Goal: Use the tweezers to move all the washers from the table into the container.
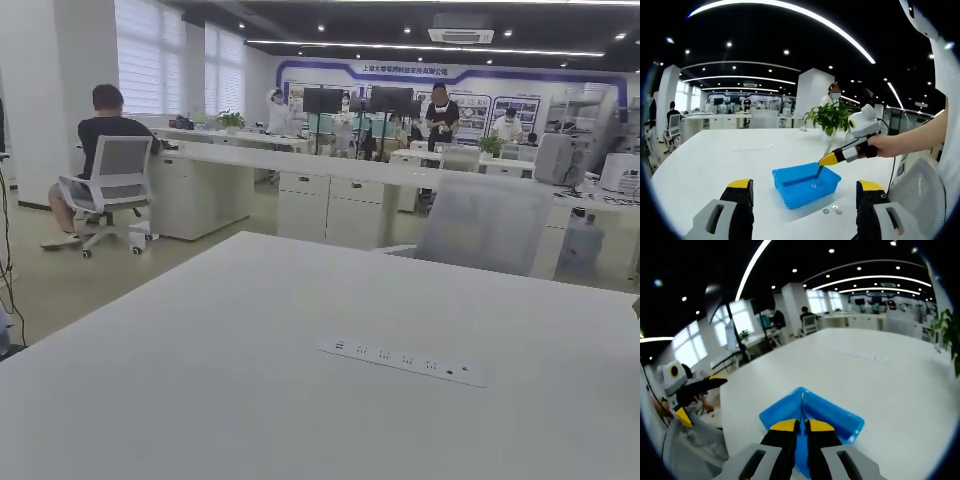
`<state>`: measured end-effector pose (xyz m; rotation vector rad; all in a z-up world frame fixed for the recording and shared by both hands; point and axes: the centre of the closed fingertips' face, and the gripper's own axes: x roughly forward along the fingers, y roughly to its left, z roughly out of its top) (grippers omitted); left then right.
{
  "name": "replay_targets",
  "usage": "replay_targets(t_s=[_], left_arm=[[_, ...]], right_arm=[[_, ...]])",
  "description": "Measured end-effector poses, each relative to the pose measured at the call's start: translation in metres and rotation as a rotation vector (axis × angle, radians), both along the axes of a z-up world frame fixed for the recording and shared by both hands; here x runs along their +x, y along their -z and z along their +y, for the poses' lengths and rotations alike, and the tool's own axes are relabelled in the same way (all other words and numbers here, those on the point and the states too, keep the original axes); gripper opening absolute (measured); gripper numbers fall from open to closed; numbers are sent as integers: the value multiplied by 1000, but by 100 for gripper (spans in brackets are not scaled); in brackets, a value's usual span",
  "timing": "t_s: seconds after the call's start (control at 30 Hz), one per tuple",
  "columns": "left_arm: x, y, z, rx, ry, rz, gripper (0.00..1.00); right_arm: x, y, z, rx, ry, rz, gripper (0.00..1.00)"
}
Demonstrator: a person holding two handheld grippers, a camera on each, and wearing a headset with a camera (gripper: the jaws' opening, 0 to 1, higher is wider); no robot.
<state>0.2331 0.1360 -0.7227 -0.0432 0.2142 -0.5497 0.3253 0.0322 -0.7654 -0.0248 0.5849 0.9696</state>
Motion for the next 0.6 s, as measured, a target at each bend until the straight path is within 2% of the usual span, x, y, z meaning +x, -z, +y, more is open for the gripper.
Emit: replay_targets(t_s=[0.3,0.43,0.6], left_arm=[[0,2,-1,1,10,0,86],[-1,3,-1,3,12,4,86],[-1,2,-2,8,16,5,85]], right_arm=[[-22,-20,11,73,-37,5,3],[-34,-21,18,87,-70,16,4],[-49,-16,26,85,-117,31,3]])
